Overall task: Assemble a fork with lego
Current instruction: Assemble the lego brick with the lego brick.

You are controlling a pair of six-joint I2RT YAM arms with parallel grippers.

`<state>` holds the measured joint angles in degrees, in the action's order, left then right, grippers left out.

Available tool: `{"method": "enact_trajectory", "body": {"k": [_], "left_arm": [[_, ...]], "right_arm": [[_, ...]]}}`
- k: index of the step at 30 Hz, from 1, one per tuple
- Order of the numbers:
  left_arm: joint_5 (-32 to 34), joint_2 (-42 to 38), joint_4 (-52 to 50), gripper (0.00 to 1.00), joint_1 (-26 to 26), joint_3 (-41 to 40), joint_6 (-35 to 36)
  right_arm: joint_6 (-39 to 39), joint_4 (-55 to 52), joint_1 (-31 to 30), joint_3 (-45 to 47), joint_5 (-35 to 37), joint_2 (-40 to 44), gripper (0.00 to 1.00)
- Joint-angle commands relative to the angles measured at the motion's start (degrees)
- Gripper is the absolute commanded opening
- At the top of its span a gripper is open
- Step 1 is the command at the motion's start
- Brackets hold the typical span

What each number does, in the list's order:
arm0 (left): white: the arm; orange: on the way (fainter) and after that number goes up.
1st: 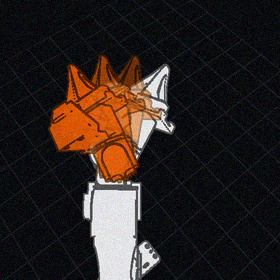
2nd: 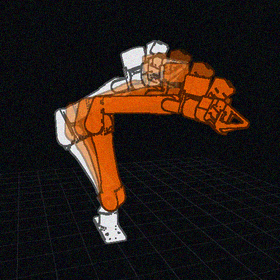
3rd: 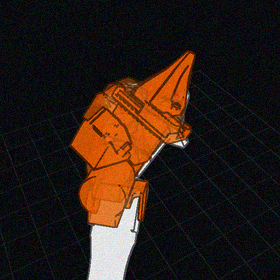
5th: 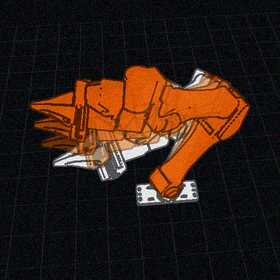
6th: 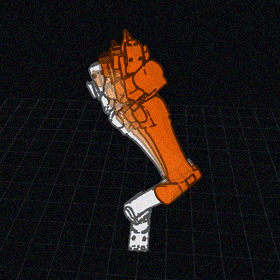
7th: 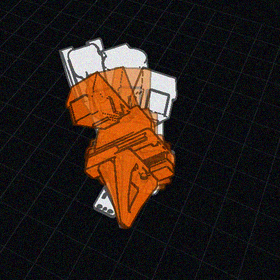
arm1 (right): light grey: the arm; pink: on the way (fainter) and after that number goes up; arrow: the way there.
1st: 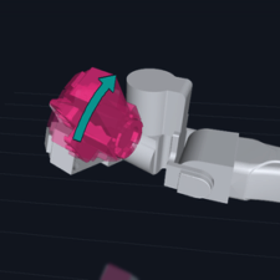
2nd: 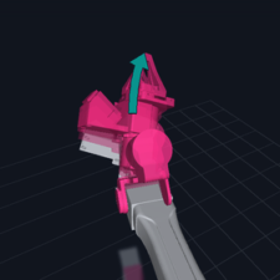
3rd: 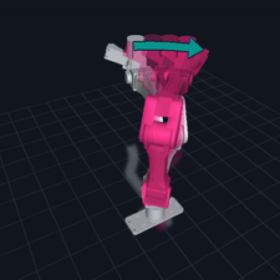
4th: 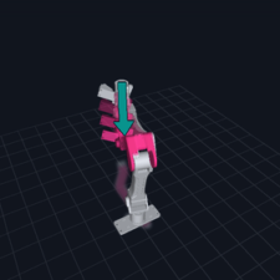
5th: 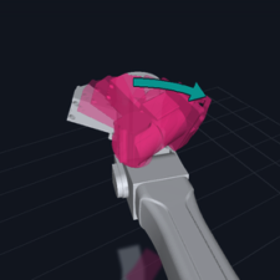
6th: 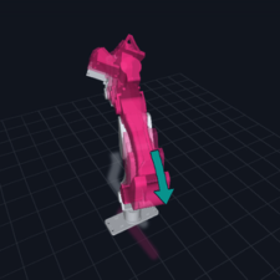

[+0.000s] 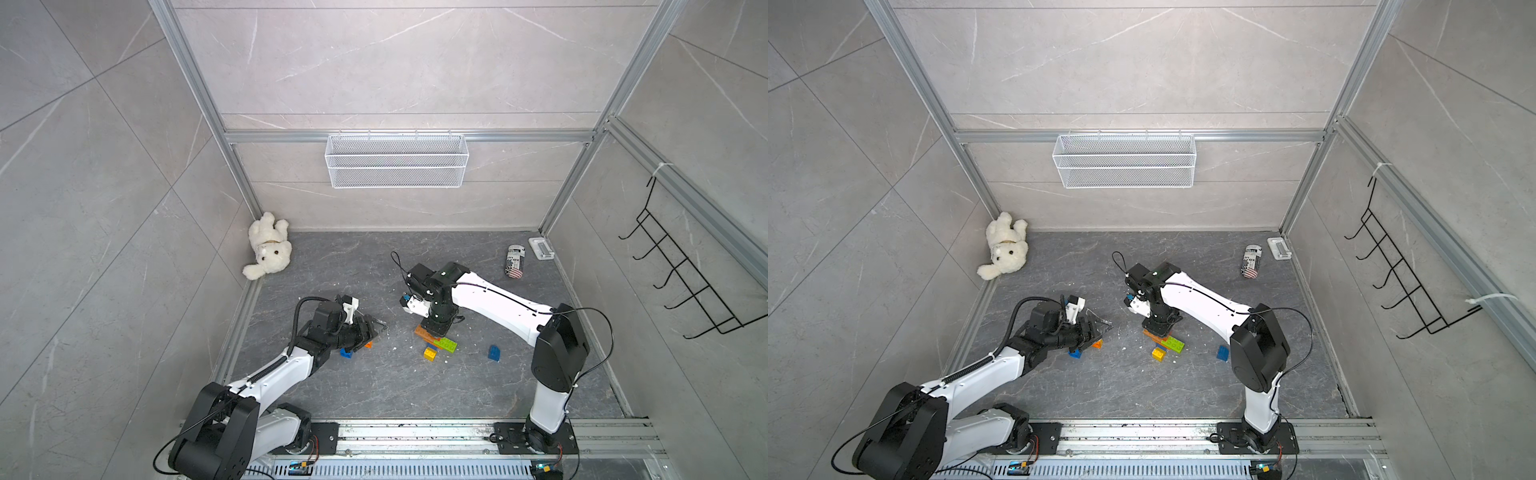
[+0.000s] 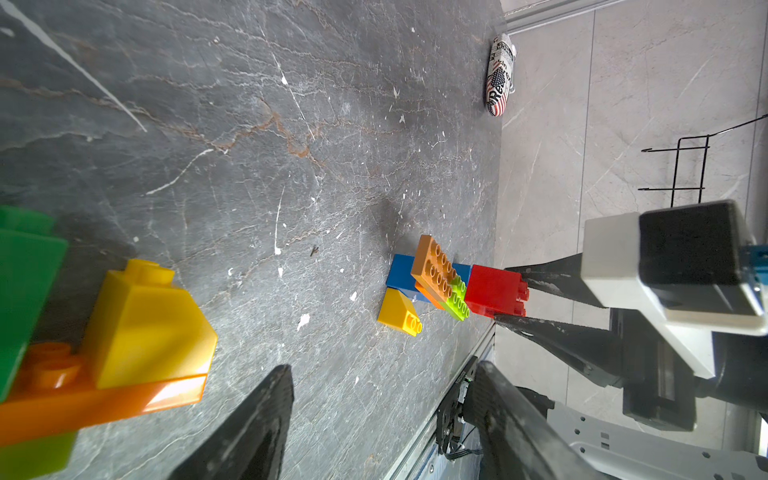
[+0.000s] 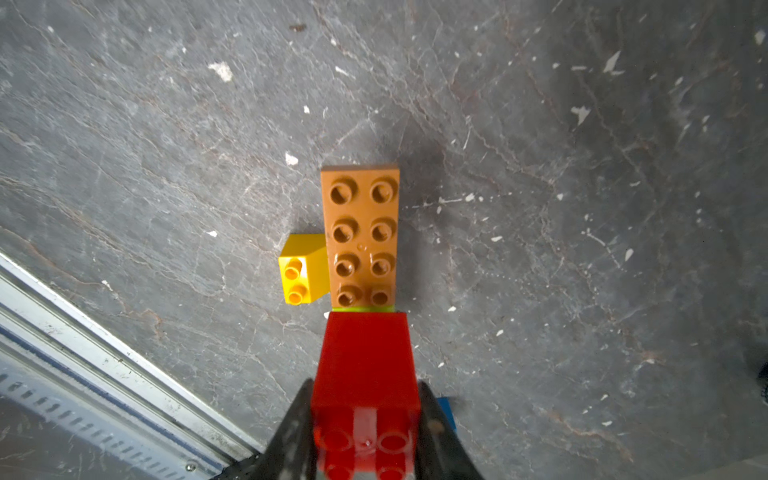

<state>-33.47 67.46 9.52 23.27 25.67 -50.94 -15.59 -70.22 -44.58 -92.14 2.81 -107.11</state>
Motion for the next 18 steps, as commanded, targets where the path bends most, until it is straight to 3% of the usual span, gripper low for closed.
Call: {"method": "enact_trajectory", "body": {"k": [1, 18], "left_arm": [[-0.43, 0.04, 2.26, 0.72, 0.16, -0.13, -0.04], [-0.07, 0.38, 2.35, 0.72, 0.18, -0.34, -0.39]], "right_arm": [[-1.93, 1.03, -0.25, -0.72, -0.61, -2.18, 0.28], [-0.54, 1.77, 1.77, 2.75, -2.07, -0.94, 0.27]]}}
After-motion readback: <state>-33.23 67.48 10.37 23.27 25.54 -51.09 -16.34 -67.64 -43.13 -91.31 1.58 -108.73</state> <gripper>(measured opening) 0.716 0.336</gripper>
